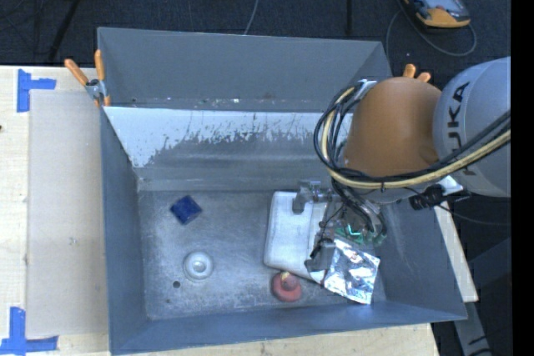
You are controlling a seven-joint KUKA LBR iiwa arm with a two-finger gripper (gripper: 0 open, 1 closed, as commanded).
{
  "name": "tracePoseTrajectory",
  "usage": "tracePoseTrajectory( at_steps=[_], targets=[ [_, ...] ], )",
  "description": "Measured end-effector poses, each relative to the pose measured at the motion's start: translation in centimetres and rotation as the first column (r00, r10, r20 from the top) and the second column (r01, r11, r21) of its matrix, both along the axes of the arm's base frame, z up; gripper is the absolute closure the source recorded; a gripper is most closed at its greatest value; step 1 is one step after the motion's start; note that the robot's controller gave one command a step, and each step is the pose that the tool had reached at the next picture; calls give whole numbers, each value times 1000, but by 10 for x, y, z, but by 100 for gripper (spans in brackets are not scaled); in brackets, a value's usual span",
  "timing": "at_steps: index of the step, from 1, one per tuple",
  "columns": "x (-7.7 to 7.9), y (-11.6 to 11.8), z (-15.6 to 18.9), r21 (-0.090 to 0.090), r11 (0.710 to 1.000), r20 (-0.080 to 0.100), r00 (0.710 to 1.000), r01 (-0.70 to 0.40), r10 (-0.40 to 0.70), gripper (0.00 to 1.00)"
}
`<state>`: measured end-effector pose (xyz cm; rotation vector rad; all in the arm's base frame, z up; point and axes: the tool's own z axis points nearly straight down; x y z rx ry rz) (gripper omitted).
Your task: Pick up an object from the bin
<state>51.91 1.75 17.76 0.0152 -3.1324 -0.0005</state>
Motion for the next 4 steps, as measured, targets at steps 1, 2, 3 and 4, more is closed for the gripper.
tracePoseTrajectory(
  at_steps=[1, 2, 3, 4],
  targets=[
    [-32, -87, -94, 0, 979, 2, 979, -205, 205, 0],
    [-33, -110, -107, -2, 930, 17, 930, -367, 367, 0],
    [-36, -111, -108, 1, 931, 9, 931, -365, 365, 100],
    [-23, -126, 38, -5, 944, 17, 944, -330, 330, 100]
  ],
)
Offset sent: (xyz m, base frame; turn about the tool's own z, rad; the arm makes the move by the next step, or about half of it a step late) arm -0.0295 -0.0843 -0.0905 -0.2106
